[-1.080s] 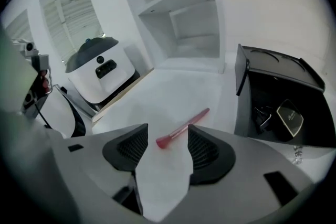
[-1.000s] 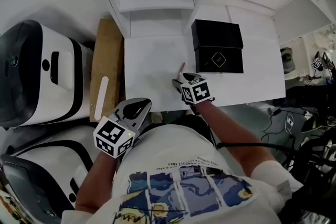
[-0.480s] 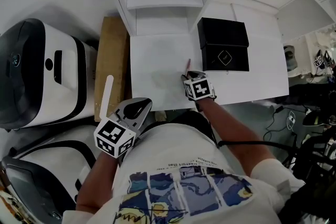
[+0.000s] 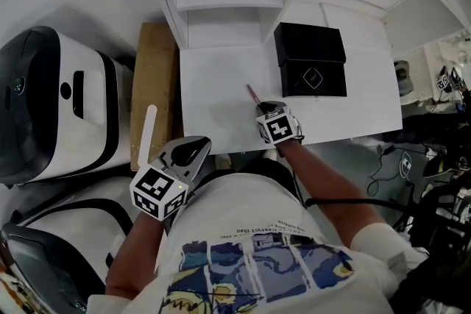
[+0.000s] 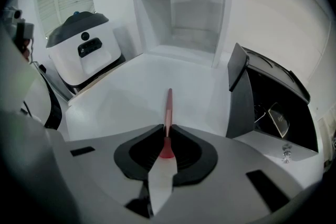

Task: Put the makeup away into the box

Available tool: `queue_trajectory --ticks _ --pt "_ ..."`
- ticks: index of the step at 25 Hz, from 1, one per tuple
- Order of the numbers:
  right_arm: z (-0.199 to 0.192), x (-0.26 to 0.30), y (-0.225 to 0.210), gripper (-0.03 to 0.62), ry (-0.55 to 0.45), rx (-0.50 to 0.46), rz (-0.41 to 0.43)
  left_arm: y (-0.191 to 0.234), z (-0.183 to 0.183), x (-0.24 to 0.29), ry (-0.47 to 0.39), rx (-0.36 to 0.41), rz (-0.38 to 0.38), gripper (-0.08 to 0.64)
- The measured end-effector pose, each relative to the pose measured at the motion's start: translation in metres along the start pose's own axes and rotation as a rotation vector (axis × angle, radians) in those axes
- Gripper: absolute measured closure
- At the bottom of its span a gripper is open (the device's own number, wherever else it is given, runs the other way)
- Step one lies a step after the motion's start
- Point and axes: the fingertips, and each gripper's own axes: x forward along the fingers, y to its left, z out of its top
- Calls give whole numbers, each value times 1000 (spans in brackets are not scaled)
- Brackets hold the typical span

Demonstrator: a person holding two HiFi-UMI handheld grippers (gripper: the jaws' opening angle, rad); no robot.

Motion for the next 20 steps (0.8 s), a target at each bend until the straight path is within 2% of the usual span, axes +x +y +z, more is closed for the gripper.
queue_trajectory --ticks 9,15,20 --pt "-10 -26 2 531 -3 -53 50 -11 0 9 11 15 -29 545" --pt "-11 -71 1 531 -48 -37 105 -25 6 27 22 33 -69 545" --pt "-17 -106 -26 531 -75 3 113 -46 24 56 18 70 -118 545"
